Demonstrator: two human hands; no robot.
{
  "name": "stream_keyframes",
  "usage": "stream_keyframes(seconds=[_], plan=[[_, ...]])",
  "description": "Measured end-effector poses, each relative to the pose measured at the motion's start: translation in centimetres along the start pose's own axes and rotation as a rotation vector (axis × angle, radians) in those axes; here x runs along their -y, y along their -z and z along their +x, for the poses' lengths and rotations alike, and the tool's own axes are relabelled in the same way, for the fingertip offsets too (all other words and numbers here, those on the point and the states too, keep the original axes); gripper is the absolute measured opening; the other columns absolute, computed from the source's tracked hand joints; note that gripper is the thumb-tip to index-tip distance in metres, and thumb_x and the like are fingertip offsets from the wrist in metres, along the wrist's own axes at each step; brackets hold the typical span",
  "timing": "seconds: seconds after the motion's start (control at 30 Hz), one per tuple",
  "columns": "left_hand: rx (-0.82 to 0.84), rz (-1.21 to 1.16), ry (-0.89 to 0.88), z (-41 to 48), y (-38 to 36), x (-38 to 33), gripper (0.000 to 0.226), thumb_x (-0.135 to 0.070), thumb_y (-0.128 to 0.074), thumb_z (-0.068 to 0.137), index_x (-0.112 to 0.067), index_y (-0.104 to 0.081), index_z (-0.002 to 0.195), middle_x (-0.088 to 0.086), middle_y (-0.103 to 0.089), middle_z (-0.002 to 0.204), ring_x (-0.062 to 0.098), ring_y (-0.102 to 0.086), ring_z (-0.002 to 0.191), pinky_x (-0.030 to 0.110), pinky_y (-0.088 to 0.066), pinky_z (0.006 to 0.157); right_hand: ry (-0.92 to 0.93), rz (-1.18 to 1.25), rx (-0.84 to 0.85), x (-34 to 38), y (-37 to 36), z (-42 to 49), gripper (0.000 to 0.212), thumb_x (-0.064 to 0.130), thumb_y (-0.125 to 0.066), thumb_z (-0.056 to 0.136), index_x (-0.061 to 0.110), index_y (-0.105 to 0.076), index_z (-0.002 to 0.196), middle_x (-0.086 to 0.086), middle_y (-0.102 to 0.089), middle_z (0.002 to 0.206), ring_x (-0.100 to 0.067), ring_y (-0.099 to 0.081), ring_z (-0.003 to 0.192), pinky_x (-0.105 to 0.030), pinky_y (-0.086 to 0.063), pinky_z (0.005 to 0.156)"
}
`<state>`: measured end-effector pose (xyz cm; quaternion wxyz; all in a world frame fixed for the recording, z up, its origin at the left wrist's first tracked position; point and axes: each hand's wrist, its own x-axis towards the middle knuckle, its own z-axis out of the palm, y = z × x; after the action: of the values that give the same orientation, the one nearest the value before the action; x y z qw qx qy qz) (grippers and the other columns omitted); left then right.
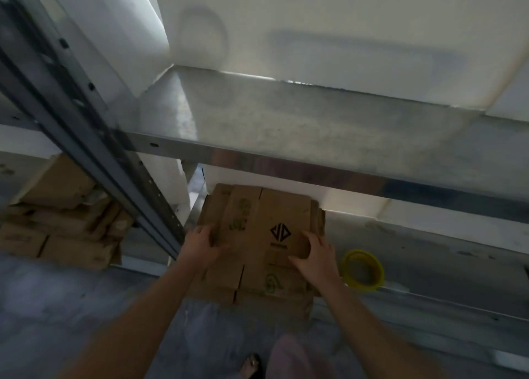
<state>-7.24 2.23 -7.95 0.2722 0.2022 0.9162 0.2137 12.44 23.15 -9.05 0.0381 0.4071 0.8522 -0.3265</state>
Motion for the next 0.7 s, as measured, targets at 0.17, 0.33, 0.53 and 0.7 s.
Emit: stream_keyframes(seconds=[0.17,0.33,0.53,0.7], plan=[[0.065,-0.006,-0.052,0.0,-0.8,-0.7,0.085,-0.049,-0.071,0.079,-0.03,-0.026,0.148,0.007,-0.03,0.149,0.031,-0.034,0.134,0.048,-0.037,0.109,-0.026,0.125,-0.001,-0.1,-0.4,0.0,0.083,0.047,-0.077,0.078,0.028,-0.036,0.148,-0.005,-0.036,0.15,-0.028,-0.034,0.138,-0.041,-0.035,0.113],[0.097,-0.127,-0.048,-0.3,-1.0,-1.3,0.095,-0.042,-0.078,0.075,-0.039,-0.018,0.149,0.007,-0.02,0.15,0.031,-0.035,0.134,0.047,-0.039,0.108,0.006,0.262,-0.008,-0.5,0.0,-0.4,0.084,0.035,-0.079,0.08,0.027,-0.033,0.15,-0.004,-0.032,0.152,-0.023,-0.041,0.135,-0.031,-0.037,0.108],[0.106,-0.194,-0.153,-2.0,-0.9,-4.3,0.098,-0.043,-0.079,0.072,-0.048,-0.016,0.146,0.003,-0.019,0.149,0.031,-0.035,0.132,0.048,-0.041,0.105,0.023,0.316,-0.081,-2.7,3.0,-1.5,0.082,0.03,-0.08,0.08,0.03,-0.035,0.15,-0.004,-0.039,0.143,-0.019,-0.048,0.125,-0.033,-0.043,0.104],[0.11,-0.221,-0.225,-4.1,-3.2,-8.9,0.099,-0.044,-0.08,0.071,-0.048,-0.015,0.146,0.002,-0.022,0.141,0.028,-0.038,0.127,0.044,-0.04,0.106,-0.007,0.343,-0.143,-6.4,6.7,-3.3,0.083,0.027,-0.079,0.081,0.032,-0.034,0.15,-0.001,-0.039,0.144,-0.018,-0.048,0.124,-0.033,-0.043,0.102]])
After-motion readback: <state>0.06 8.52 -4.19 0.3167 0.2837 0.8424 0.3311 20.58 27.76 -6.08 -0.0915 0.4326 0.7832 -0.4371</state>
